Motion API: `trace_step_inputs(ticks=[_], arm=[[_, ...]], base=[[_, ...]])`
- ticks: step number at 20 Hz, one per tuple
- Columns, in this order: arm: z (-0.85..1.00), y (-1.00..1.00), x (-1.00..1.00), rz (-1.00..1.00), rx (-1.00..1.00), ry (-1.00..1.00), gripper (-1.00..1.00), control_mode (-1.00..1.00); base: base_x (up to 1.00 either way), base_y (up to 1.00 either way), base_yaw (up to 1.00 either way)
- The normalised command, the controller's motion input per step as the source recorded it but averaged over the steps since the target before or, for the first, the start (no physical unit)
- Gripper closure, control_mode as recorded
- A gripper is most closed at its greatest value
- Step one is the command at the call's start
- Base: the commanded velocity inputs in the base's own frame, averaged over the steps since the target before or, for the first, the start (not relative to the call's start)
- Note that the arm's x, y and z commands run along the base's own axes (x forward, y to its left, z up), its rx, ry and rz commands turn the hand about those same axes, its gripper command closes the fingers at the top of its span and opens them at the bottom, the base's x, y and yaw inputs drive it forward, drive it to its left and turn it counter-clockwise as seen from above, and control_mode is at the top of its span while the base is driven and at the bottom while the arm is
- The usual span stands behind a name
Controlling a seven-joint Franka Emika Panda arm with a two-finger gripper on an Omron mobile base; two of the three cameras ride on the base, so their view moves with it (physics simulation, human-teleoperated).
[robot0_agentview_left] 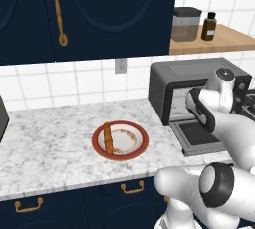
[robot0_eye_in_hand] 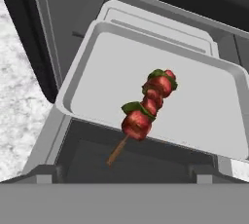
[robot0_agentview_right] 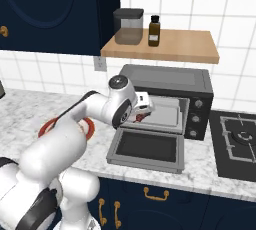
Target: Pick up the kebab skewer and baguette bread, and place them inside the toaster oven. Close the toaster oven door and start by setting the timer.
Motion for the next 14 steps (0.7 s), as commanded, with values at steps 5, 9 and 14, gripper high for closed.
trace_step_inputs(ticks=[5,9,14], arm=[[0.02,0.7,-0.95,-0.13,0.0,0.09,-1.0,-1.0],[0.0,1.0,-0.71,-0.22,0.0,0.12,-1.0,-1.0],[0.0,1.0,-0.39,-0.23,0.04,0.08,-1.0,-1.0]], base=[[0.0,0.0,0.0],[0.0,0.0,0.0],[0.0,0.0,0.0]])
